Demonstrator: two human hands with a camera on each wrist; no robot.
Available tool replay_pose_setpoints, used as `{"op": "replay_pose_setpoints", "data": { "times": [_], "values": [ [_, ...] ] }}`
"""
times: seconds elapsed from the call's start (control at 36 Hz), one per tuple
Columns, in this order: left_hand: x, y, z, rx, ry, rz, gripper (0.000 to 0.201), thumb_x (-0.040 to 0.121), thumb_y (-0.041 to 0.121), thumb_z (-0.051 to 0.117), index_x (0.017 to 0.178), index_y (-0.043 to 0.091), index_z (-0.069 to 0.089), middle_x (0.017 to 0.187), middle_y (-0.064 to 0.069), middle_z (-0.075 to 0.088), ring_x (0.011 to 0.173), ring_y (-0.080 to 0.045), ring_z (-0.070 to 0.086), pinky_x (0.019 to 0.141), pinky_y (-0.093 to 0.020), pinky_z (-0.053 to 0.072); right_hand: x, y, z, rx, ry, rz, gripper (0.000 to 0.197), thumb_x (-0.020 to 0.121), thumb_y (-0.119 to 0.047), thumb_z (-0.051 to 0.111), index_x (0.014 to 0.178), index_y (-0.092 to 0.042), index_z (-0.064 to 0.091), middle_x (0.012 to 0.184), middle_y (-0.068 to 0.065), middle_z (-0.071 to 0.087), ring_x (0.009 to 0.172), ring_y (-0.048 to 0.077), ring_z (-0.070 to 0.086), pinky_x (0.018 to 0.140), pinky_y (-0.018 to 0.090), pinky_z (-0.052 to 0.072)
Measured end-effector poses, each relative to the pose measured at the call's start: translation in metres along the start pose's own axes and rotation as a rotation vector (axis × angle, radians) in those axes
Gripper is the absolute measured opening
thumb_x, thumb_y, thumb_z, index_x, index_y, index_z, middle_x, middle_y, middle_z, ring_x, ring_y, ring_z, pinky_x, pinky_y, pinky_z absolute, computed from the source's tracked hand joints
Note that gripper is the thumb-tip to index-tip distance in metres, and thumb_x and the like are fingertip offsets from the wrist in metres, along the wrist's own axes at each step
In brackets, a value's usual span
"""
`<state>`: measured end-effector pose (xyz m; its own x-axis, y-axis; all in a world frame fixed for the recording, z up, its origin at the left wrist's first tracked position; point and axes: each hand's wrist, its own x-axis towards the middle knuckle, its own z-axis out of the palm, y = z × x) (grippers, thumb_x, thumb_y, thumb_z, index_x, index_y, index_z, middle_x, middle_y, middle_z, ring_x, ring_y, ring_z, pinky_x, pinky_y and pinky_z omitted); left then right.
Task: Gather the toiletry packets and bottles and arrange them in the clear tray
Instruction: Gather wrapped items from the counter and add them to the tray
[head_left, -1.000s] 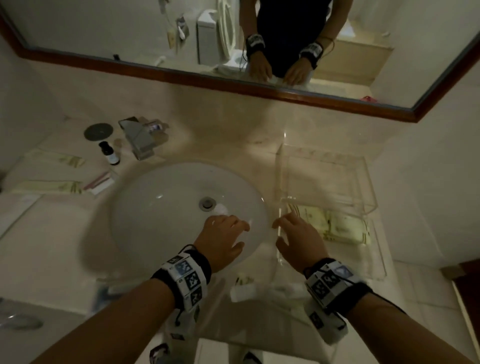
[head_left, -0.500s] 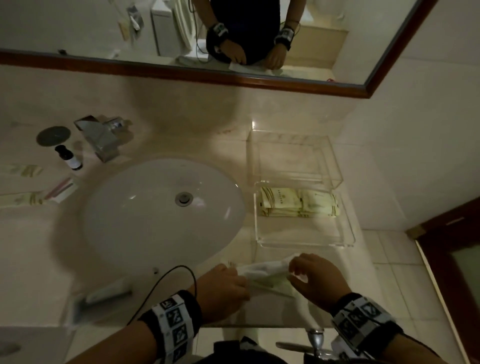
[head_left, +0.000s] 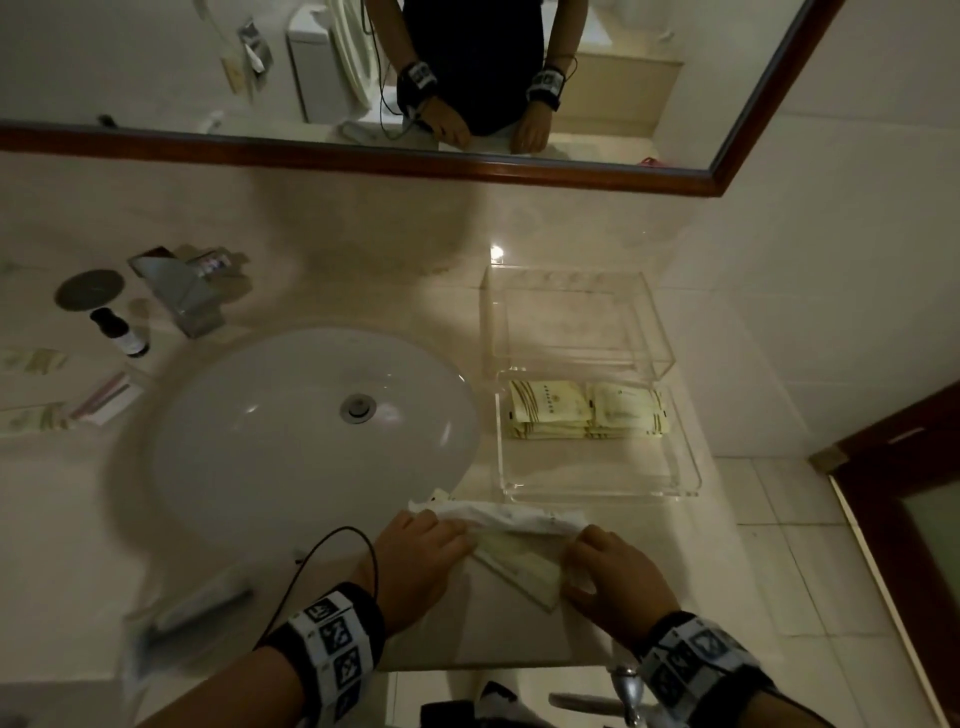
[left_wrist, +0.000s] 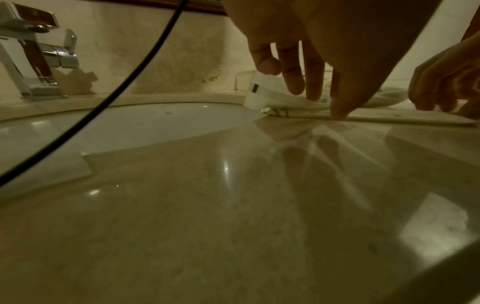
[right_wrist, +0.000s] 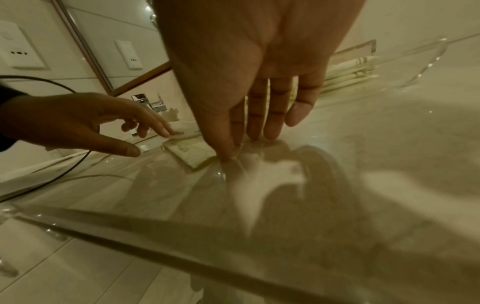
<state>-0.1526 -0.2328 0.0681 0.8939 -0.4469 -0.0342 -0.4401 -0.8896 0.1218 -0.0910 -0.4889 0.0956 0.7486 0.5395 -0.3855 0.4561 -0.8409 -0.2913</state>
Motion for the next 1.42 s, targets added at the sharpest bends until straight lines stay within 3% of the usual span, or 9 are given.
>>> {"op": "replay_pose_setpoints", "data": {
  "times": [0.14, 0.36, 0.58, 0.81, 0.94, 1.03, 1.11, 1.25, 1.42],
  "values": [
    [0.002, -0.006, 0.0, -0.03, -0.031, -0.008, 0.048, 0.051, 0.029, 0.066, 0.099, 0.034, 0.065, 0.099, 0.012, 0.07, 0.076, -0.013, 0.066, 0.061, -0.022, 0.05, 0.003, -0.008, 0.004, 0.036, 0.049, 0.036, 0.039, 0.079, -0.05, 0.052, 0.107, -0.023, 0.058, 0.11, -0.002, 0.053, 0.1, 0.02, 0.054, 0.078, 0.032, 0.046],
    [0.007, 0.006, 0.001, -0.007, -0.073, -0.012, 0.043, 0.064, 0.025, 0.037, 0.092, 0.032, 0.07, 0.086, 0.014, 0.07, 0.072, -0.011, 0.063, 0.068, -0.024, 0.026, 0.013, -0.028, 0.011, 0.01, -0.006, 0.007, 0.05, 0.08, -0.048, 0.055, 0.124, -0.025, 0.046, 0.127, -0.003, 0.044, 0.113, 0.019, 0.046, 0.088, 0.032, 0.044],
    [0.01, -0.001, 0.001, -0.06, -0.104, -0.018, 0.059, 0.042, 0.033, 0.068, 0.101, 0.034, 0.06, 0.101, 0.009, 0.068, 0.094, -0.013, 0.046, 0.071, -0.024, 0.048, 0.016, -0.016, 0.004, 0.039, -0.125, 0.082, 0.05, 0.073, -0.046, 0.066, 0.111, -0.018, 0.049, 0.126, 0.0, 0.043, 0.114, 0.021, 0.044, 0.088, 0.033, 0.043],
    [0.015, 0.005, 0.002, -0.082, -0.253, -0.007, 0.064, 0.043, 0.035, 0.069, 0.103, 0.035, 0.049, 0.083, 0.013, 0.065, 0.072, -0.01, 0.063, 0.071, -0.024, 0.031, 0.009, 0.002, -0.006, 0.079, -0.222, 0.12, 0.038, 0.072, -0.033, 0.07, 0.092, -0.028, 0.039, 0.118, 0.0, 0.05, 0.106, 0.021, 0.048, 0.085, 0.033, 0.043],
    [0.025, 0.011, -0.005, -0.053, -0.285, -0.001, 0.061, 0.042, 0.041, 0.069, 0.1, 0.039, 0.05, 0.079, 0.017, 0.061, 0.062, -0.004, 0.059, 0.059, -0.013, 0.046, 0.002, 0.011, -0.01, 0.158, -0.217, 0.13, 0.026, 0.082, -0.034, 0.057, 0.09, -0.029, 0.033, 0.11, 0.002, 0.057, 0.095, 0.02, 0.051, 0.076, 0.028, 0.037],
    [0.03, 0.013, -0.013, -0.097, -0.273, -0.039, 0.05, 0.055, 0.034, 0.066, 0.104, 0.037, 0.053, 0.086, 0.013, 0.063, 0.063, -0.008, 0.061, 0.055, -0.015, 0.046, -0.002, 0.016, -0.014, 0.204, -0.198, 0.136, 0.02, 0.085, -0.035, 0.052, 0.089, -0.029, 0.033, 0.103, 0.001, 0.055, 0.09, 0.019, 0.048, 0.076, 0.028, 0.037],
    [0.035, 0.017, -0.021, -0.238, -0.314, -0.096, 0.046, 0.084, 0.018, 0.047, 0.129, 0.027, 0.044, 0.12, -0.001, 0.053, 0.097, -0.026, 0.057, 0.077, -0.029, 0.046, -0.006, 0.021, -0.021, 0.27, -0.196, 0.14, 0.017, 0.087, -0.029, 0.051, 0.088, -0.027, 0.035, 0.095, -0.003, 0.051, 0.084, 0.016, 0.046, 0.075, 0.028, 0.039],
    [0.048, 0.019, -0.031, -0.465, -0.145, -0.142, 0.039, 0.093, 0.016, 0.045, 0.131, 0.024, 0.045, 0.127, 0.003, 0.041, 0.098, -0.018, 0.055, 0.083, -0.027, 0.046, -0.005, 0.032, -0.039, 0.4, -0.138, 0.188, 0.022, 0.087, -0.026, 0.053, 0.076, -0.034, 0.035, 0.078, -0.008, 0.053, 0.066, 0.008, 0.048, 0.062, 0.021, 0.042],
    [0.081, 0.014, -0.045, -0.633, 0.082, -0.228, 0.016, 0.094, 0.02, 0.048, 0.109, 0.019, 0.053, 0.112, 0.013, 0.032, 0.082, -0.015, 0.058, 0.071, -0.024, 0.054, 0.01, 0.052, -0.066, 0.537, 0.049, 0.322, 0.025, 0.085, -0.016, 0.06, 0.1, -0.022, 0.042, 0.082, -0.002, 0.056, 0.068, 0.011, 0.055, 0.057, 0.019, 0.044]
  ]
}}
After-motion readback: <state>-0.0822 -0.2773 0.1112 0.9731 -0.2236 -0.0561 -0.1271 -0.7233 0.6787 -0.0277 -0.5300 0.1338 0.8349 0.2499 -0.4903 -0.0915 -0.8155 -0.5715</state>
